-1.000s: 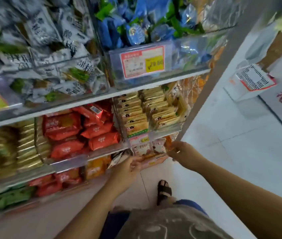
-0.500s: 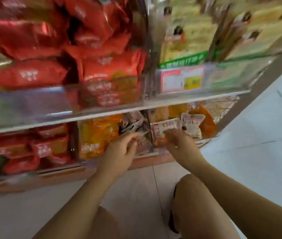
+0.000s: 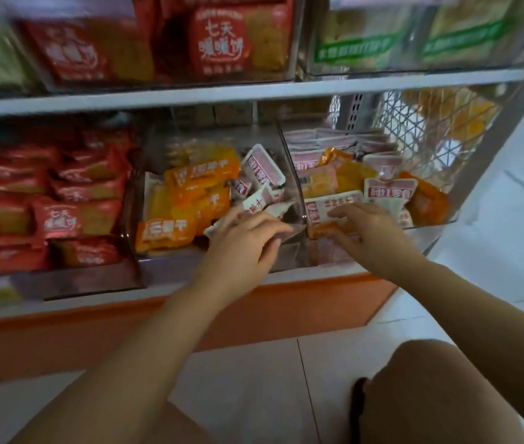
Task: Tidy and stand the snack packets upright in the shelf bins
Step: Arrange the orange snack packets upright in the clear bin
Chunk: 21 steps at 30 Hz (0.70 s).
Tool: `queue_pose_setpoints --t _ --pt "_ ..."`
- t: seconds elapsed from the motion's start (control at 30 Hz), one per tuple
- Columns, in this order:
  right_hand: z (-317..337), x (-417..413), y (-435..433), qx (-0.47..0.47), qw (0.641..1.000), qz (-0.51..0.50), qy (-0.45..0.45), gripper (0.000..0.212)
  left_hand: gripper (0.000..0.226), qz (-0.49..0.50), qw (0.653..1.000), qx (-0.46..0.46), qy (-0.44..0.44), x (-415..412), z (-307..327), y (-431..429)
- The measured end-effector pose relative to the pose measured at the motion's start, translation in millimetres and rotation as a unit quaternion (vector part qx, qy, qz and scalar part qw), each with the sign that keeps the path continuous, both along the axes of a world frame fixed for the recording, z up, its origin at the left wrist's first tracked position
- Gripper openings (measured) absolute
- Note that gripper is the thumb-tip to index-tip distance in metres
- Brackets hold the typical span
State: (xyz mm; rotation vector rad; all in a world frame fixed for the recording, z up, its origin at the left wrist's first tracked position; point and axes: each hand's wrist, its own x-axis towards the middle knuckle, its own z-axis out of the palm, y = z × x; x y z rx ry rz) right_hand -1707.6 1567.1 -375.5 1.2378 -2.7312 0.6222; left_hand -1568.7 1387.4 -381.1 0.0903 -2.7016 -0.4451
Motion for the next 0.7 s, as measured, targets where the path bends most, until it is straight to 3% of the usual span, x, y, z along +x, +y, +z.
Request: queue_pose_setpoints --t 0.1,0.3,0.7 --pt "6.4 -8.7 15.6 0.046 0.999 0.001 -0.014 0.04 0.029 0.015 0.998 0.045 -0.029 4.0 3.5 14.5" --pt "8.2 -26.2 35.0 0.039 0.993 0.028 -0.111 0.038 0.029 0.102 0.989 0.093 -0.05 7.1 8.7 29.2" --pt "13.2 -58.5 37.2 0.056 0.977 0.121 -0.168 0.014 0.023 0.097 0.992 0.076 -0.024 9.1 2.3 14.1"
